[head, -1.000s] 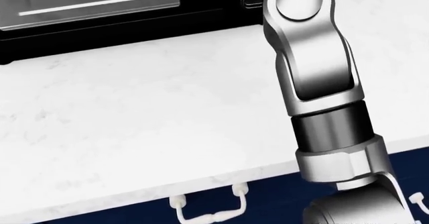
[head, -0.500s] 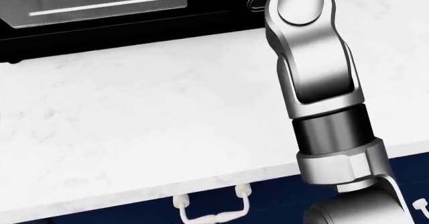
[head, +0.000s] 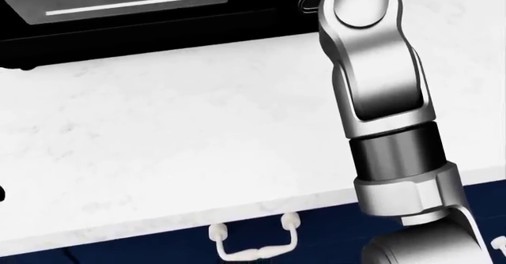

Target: Close the toaster oven door.

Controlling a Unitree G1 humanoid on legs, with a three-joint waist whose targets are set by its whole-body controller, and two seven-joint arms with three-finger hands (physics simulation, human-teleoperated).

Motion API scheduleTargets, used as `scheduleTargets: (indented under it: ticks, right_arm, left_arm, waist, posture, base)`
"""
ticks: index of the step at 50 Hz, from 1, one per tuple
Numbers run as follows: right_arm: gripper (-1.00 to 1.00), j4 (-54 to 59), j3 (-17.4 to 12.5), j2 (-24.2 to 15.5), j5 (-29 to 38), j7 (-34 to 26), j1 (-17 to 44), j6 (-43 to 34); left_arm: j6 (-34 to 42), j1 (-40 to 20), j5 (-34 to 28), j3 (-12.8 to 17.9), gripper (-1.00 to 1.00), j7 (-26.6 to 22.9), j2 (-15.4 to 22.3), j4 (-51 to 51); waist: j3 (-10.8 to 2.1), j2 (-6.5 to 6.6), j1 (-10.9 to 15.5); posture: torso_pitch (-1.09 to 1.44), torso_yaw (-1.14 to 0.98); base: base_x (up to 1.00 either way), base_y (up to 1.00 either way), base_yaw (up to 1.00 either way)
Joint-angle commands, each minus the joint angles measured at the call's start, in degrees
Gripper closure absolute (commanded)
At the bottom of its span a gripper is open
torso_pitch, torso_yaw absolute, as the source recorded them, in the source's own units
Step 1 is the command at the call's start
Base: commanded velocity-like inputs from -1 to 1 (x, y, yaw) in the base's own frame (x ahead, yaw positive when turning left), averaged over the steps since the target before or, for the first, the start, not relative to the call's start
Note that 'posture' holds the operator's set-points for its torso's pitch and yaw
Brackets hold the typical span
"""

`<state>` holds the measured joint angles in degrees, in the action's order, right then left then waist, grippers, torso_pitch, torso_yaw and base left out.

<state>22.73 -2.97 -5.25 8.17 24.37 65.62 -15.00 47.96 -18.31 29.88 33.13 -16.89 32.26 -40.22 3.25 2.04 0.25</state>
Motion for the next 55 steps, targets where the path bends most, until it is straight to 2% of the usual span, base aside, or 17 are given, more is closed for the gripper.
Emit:
scheduleTargets:
  ticks: [1,31,37,45,55]
  right_arm:
    - [-1.0,-2.64,0.15,-0.33,0.26,-0.02,2.53,2.24]
    - [-1.0,-2.63,0.08,-0.47,0.23,0.12,2.0,2.43]
    - [-1.0,-2.85,0.05,-0.57,0.19,0.16,1.99,2.21]
    - [-1.0,-3.11,0.05,-0.58,0.22,0.15,1.35,2.23]
    - [-1.0,-2.92,-0.08,-0.78,0.34,0.57,1.09,2.49]
  left_arm:
    - [-0.34,-1.77,-1.15,0.39,-1.0,0.7,1.16,0.43]
    - [-4.72,-6.85,-7.83,-4.04,-1.0,-3.35,2.28,9.35]
    - [-4.43,-9.71,-7.87,-4.53,-1.0,-3.21,3.81,11.44]
    - [-3.19,-10.16,-7.32,-4.24,-1.0,-3.7,5.01,11.74]
    - [-2.35,-14.71,-6.01,-5.41,-1.0,-3.51,7.94,15.61]
  waist:
    - [-1.48,0.2,-0.12]
    - [-1.72,0.12,-0.21]
    - [-1.78,0.1,-0.17]
    - [-1.78,0.1,-0.25]
    - [-1.85,0.12,-0.25]
  posture:
    - [0.0,0.0]
    - [0.0,0.0]
    - [0.0,0.0]
    - [0.0,0.0]
    - [0.0,0.0]
  base:
    - [0.0,0.0,0.0]
    - [0.0,0.0,0.0]
    - [0.0,0.0,0.0]
    - [0.0,0.0,0.0]
    - [0.0,0.0,0.0]
